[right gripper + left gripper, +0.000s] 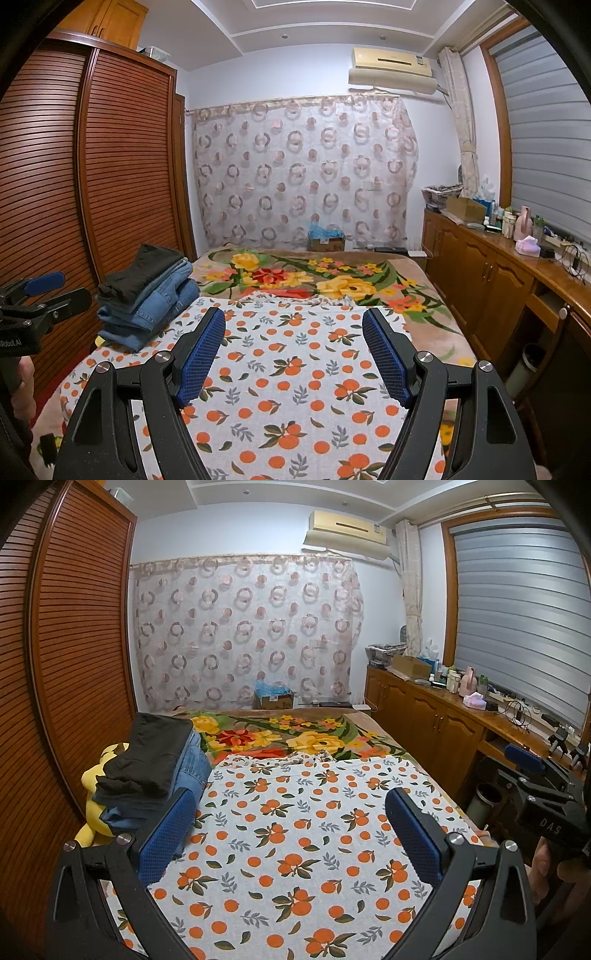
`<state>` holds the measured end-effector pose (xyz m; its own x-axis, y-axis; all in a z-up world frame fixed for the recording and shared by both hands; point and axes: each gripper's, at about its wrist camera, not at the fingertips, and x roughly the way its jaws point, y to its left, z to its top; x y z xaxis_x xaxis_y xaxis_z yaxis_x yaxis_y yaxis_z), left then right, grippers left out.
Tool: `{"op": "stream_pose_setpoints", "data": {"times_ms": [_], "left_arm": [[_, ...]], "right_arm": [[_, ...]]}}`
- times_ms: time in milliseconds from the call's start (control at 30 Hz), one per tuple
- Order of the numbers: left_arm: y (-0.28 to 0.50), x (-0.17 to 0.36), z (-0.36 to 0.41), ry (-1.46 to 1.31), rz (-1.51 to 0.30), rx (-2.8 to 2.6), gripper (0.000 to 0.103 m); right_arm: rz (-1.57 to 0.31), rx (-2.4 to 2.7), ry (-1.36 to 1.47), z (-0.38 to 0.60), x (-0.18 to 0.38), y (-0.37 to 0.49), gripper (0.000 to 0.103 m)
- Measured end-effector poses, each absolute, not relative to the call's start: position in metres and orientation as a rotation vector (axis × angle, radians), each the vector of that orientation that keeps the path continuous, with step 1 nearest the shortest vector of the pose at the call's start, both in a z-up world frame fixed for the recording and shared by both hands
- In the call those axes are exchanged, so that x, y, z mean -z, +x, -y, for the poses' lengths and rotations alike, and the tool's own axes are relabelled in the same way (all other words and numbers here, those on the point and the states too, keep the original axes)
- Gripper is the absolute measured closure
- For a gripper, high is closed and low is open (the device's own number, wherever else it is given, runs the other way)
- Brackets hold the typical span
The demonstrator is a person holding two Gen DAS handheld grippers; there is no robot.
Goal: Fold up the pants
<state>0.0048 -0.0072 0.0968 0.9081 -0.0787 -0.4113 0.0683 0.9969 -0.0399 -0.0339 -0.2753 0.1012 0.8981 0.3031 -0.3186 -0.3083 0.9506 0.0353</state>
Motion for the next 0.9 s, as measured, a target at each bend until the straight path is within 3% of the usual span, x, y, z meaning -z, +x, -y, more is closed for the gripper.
{"op": "stream_pose_setpoints", "data": {"times_ms": [900], "left_arm": [[0.0050, -0.0964, 0.0086, -0.024, -0.424, 0.076, 0.000]], "right_arm": [[-0.324, -0.322, -0.017, 0.2755, -0.0999, -0.0327, 0.025]]}}
